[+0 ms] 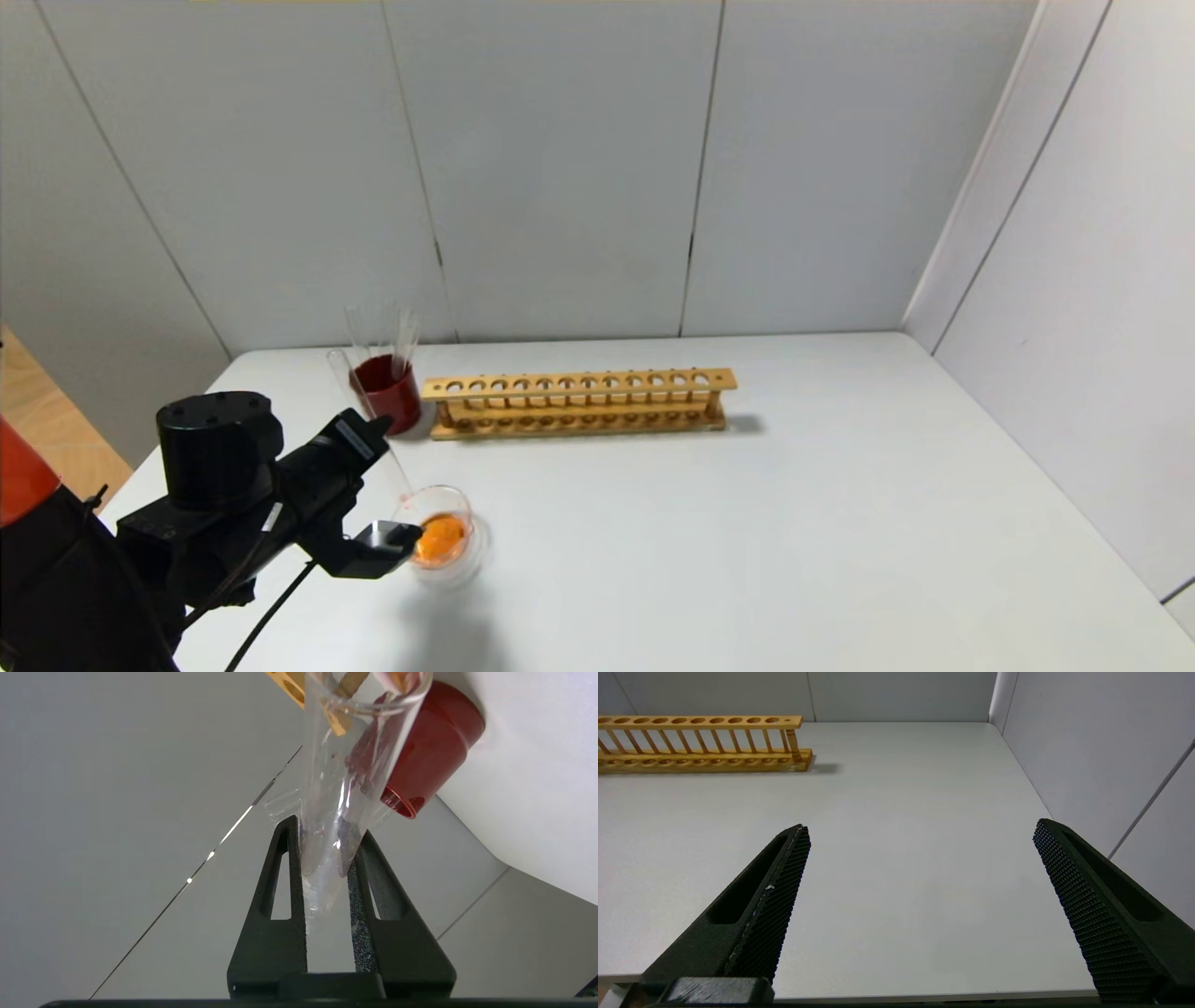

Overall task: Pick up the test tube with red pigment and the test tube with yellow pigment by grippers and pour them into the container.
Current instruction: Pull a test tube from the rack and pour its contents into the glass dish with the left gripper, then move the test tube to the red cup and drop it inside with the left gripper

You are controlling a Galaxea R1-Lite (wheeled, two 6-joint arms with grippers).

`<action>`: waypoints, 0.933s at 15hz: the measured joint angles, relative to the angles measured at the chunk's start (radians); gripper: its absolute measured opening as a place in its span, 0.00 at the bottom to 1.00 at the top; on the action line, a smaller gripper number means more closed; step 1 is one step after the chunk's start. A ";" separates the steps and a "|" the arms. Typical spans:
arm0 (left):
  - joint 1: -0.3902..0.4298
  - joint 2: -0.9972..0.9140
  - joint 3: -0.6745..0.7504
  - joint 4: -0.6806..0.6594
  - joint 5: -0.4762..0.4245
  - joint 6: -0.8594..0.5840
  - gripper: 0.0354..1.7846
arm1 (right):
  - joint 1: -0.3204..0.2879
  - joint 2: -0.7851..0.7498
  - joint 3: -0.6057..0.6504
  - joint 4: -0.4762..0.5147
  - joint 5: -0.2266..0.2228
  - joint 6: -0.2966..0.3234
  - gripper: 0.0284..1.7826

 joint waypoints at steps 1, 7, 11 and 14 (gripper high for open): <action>0.000 -0.004 0.003 0.000 0.000 0.000 0.16 | 0.000 0.000 0.000 0.000 0.000 0.000 0.98; 0.000 -0.015 0.011 0.020 0.092 -0.193 0.16 | 0.000 0.000 0.000 0.000 0.000 0.000 0.98; 0.020 -0.025 -0.037 0.034 0.244 -0.530 0.16 | 0.000 0.000 0.000 0.000 0.000 0.000 0.98; 0.030 -0.008 -0.162 0.048 0.272 -0.841 0.16 | 0.000 0.000 0.000 0.000 0.000 0.000 0.98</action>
